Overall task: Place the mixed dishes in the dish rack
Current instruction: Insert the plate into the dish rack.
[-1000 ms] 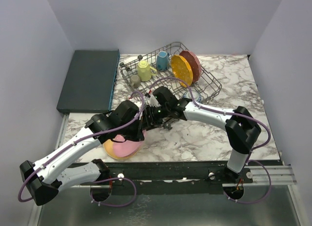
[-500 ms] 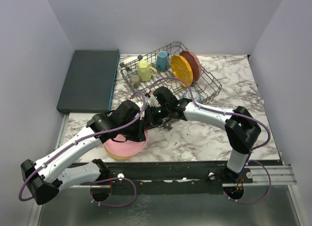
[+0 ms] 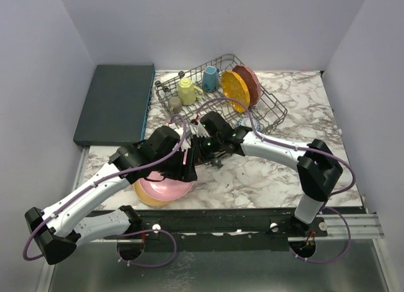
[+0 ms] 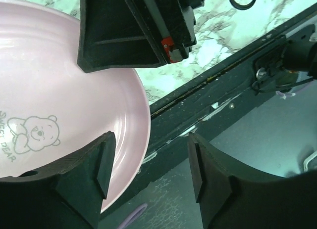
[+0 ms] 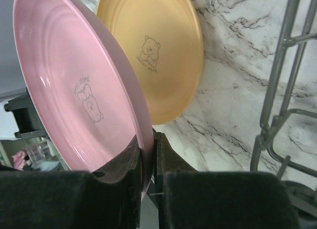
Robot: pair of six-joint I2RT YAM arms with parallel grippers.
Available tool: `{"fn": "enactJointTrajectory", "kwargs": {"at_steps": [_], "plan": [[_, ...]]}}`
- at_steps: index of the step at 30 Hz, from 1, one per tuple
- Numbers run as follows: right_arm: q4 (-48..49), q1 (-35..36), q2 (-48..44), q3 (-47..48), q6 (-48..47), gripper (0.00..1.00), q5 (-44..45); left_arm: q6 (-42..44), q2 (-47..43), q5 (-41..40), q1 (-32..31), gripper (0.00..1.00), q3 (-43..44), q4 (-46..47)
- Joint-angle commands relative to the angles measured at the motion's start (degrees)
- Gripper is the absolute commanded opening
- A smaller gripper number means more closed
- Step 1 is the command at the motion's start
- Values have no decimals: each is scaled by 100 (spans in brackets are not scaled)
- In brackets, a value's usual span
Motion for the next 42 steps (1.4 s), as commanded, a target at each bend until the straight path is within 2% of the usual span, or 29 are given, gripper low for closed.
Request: {"fn": "enactJointTrajectory", "kwargs": {"at_steps": [1,12,17,29,35,42], "plan": [[-317,22,-520,47,-280,1,541,-2,-26,333,4,68,349,243],[-1226,13,-1292,279,-836,0,2156,-53,-31,261,11,85,867,780],[-1613,-34,-1592,472,-1128,0,3131,38,-238,256,9,99,955,1129],[-2225,-176,-1755,1515,-2068,0,5549,39,-698,-210,17,99,604,1223],[-2229,-181,-1416,2046,-2619,0,6618,6,-935,-417,20,99,242,1249],[-1681,-181,-1011,2307,-3485,0,7413,-60,-1216,-565,16,99,-251,1437]]}}
